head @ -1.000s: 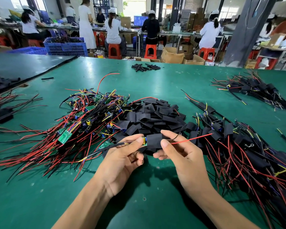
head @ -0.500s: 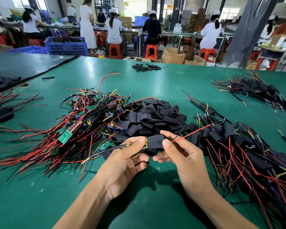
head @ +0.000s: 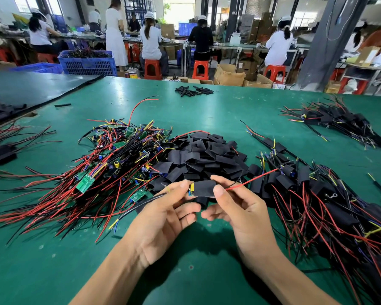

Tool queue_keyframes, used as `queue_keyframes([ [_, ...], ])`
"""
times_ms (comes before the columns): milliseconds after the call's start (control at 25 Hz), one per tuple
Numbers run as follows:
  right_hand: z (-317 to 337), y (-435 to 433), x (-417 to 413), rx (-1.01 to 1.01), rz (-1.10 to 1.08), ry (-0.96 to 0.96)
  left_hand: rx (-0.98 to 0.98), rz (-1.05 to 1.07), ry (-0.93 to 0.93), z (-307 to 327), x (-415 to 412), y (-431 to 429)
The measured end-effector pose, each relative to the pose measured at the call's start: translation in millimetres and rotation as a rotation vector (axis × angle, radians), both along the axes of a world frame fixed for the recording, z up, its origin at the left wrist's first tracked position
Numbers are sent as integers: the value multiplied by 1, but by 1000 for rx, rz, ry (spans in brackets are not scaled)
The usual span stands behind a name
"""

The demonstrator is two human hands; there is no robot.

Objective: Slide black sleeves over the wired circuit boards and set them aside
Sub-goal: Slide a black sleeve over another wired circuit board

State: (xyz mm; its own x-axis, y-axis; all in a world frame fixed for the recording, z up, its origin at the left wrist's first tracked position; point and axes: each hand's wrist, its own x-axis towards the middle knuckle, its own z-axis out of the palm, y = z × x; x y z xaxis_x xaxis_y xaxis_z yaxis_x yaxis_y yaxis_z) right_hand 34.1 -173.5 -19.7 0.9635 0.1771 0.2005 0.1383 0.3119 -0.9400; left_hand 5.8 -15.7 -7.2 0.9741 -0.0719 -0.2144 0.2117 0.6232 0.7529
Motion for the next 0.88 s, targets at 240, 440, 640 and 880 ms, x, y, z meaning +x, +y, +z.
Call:
queue_keyframes([
  [240,1,-1,-1,-2,-9,-20,69,50,-35,0,0,1],
  [440,-1,-1,1,-5,33,9,186,33,-90,-1,-1,1],
  [640,-3,-2,1,-6,126,52,184,-57,-89,-2,-3,5],
  [880,-5,-3,1,-59,141,54,233,-15,-110,0,-4,5],
])
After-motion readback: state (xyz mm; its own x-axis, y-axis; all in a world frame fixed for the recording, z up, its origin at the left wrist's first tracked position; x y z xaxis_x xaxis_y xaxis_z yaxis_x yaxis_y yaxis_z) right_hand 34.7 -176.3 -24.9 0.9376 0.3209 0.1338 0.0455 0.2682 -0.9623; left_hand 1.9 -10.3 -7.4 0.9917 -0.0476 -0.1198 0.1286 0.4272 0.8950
